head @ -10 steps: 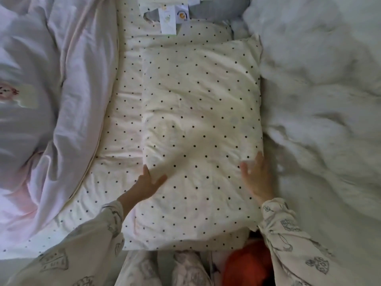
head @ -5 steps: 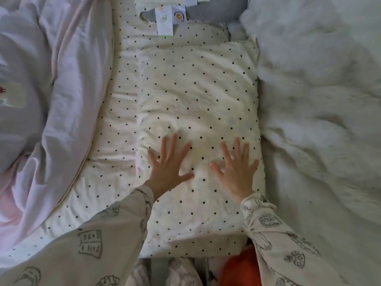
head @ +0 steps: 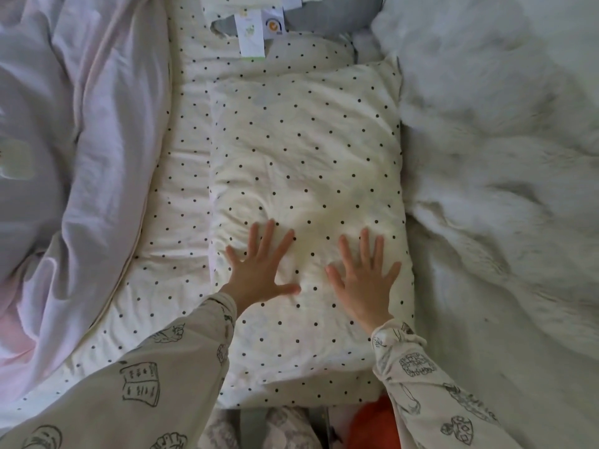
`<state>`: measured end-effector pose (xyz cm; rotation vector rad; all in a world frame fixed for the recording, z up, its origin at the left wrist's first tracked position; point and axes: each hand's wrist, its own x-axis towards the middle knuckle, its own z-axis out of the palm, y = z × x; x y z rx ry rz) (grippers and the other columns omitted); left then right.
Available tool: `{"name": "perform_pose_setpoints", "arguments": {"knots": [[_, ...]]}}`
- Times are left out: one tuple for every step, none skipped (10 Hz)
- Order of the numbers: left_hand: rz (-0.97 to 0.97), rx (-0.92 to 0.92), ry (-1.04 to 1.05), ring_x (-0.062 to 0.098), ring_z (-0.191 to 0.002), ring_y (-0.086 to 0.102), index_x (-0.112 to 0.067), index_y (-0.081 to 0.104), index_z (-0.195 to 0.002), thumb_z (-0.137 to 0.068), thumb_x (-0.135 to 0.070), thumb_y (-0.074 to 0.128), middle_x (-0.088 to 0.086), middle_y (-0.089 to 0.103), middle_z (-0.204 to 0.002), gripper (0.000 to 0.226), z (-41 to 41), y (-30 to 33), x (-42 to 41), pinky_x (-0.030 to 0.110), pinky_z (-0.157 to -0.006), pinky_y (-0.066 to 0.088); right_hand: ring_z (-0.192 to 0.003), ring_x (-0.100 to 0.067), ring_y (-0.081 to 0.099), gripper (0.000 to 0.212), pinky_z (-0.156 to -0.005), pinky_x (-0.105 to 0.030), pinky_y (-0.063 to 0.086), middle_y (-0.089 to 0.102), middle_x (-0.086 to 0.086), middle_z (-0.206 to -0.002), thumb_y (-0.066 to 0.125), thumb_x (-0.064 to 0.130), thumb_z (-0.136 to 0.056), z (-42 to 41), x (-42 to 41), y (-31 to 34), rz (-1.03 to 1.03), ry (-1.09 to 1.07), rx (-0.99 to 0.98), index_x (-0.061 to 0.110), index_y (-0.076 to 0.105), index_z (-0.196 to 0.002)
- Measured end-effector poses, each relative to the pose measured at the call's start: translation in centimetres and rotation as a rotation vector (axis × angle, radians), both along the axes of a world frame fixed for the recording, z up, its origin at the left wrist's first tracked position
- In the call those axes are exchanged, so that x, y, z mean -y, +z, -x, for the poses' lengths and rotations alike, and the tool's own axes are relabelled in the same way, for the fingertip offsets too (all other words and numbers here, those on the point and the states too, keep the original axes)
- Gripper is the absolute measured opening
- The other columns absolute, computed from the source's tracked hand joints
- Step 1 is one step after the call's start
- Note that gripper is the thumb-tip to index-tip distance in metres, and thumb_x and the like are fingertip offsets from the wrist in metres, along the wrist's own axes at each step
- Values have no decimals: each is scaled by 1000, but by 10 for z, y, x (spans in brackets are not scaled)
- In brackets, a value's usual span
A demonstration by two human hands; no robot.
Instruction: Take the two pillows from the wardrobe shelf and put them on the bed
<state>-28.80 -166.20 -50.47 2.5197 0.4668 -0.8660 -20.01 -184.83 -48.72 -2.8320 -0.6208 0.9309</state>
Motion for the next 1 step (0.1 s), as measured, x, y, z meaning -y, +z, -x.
{"name": "perform_pose_setpoints", "arguments": {"knots": [[8, 5, -1, 26, -135, -37, -48, -30, -131, -67, -73, 56, -9, -45, -142, 110, 0, 3, 2, 77, -101, 0, -146, -22, -15, 58, -113, -63, -1, -9, 3, -160, 32, 53, -95, -11, -3, 21, -189, -127, -112, 36, 14, -148]]}}
